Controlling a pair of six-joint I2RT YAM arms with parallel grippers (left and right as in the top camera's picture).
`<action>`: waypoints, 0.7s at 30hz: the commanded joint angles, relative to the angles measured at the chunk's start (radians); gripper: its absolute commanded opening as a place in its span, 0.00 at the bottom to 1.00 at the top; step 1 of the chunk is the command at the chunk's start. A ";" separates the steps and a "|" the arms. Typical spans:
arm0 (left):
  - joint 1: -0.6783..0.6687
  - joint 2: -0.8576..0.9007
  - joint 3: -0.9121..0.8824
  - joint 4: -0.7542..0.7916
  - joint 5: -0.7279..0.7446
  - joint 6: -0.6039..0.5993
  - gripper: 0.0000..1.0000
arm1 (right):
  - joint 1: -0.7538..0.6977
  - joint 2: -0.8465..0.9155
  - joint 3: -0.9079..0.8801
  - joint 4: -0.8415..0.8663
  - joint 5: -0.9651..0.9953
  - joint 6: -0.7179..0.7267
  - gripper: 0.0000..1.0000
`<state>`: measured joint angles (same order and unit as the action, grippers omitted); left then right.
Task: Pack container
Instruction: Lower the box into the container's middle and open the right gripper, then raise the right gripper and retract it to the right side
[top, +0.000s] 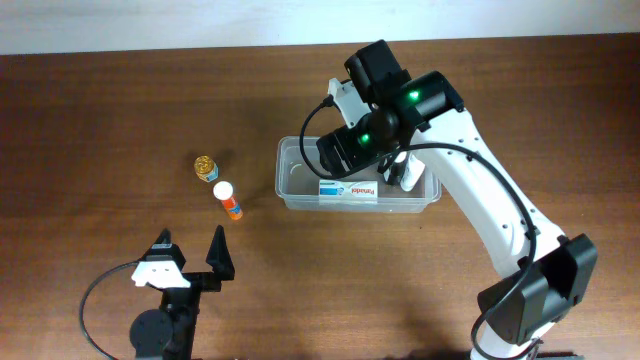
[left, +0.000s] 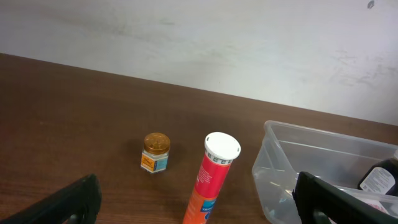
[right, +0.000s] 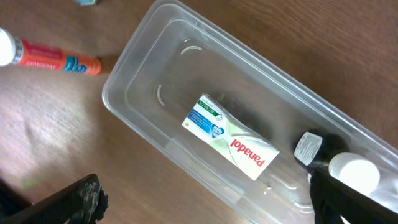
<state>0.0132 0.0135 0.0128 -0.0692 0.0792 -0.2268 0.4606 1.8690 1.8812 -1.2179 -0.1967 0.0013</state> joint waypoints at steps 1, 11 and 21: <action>0.005 -0.008 -0.004 -0.003 0.011 0.016 0.99 | -0.026 -0.007 0.028 0.005 0.059 0.116 0.98; 0.005 -0.008 -0.004 -0.003 0.011 0.016 0.99 | -0.250 -0.130 0.122 -0.124 0.145 0.147 0.98; 0.005 -0.008 -0.004 -0.003 0.011 0.016 0.99 | -0.576 -0.132 0.114 -0.280 0.233 0.169 0.99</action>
<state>0.0132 0.0135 0.0128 -0.0689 0.0792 -0.2268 -0.0525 1.7248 1.9869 -1.4849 -0.0219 0.1585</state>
